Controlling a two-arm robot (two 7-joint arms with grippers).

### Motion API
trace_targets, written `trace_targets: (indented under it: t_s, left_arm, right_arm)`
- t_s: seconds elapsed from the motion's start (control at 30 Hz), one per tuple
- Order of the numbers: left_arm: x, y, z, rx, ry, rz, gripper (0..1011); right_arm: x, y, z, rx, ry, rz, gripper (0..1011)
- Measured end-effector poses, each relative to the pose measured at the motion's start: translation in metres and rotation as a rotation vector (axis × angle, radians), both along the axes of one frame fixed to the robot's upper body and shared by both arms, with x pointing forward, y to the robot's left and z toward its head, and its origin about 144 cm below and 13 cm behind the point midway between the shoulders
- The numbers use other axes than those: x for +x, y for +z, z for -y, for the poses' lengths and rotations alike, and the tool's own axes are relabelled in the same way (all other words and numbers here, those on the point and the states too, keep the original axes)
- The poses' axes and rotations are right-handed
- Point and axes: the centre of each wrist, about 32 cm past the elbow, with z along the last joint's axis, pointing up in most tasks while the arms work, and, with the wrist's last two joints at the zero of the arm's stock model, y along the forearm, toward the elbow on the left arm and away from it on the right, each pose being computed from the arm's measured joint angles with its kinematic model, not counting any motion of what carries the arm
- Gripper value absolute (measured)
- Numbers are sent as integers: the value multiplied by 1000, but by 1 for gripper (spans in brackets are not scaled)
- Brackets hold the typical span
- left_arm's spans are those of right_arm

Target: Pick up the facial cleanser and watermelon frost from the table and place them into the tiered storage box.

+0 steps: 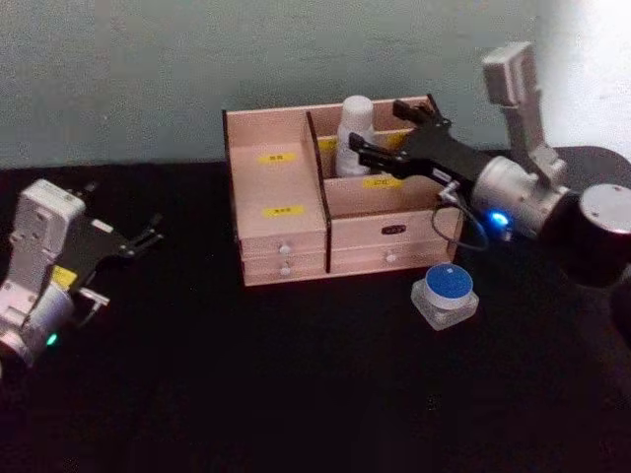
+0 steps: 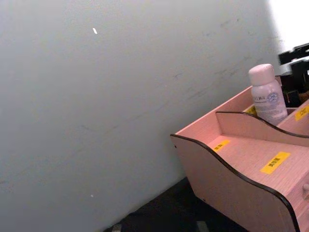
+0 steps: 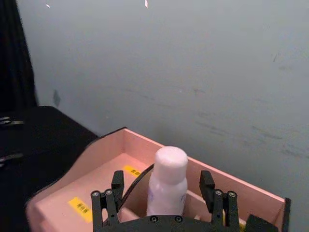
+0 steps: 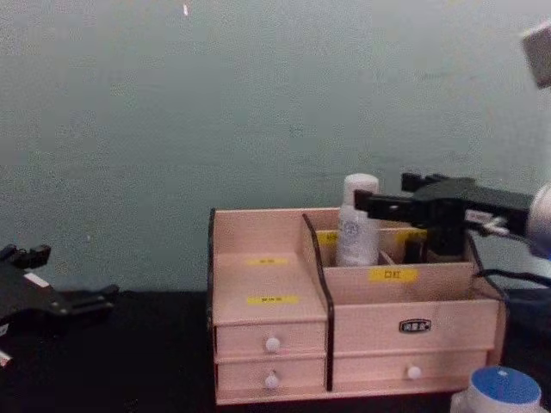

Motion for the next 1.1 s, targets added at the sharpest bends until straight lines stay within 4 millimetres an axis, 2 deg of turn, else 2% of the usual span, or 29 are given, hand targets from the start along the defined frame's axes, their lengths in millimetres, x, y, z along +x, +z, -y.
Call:
trace_targets:
  t_s: [0.17,0.33,0.53,0.87,1.1]
  left_arm:
    - [0,0,0,0,0,0,1002]
    - [0,0,0,0,0,0,1001]
    - [0,0,0,0,0,0,1001]
    - [0,0,0,0,0,0,1001]
    - [0,0,0,0,0,0,1001]
  right_arm:
    - [-17,5,15,-3,19,4,1000]
    - [-51,9,43,-25,39,-14,1000]
    - [-87,8,68,-59,50,-81,1000]
    - [-124,0,85,-123,65,-218,1000]
    - [-129,-7,82,-161,48,-296,1000]
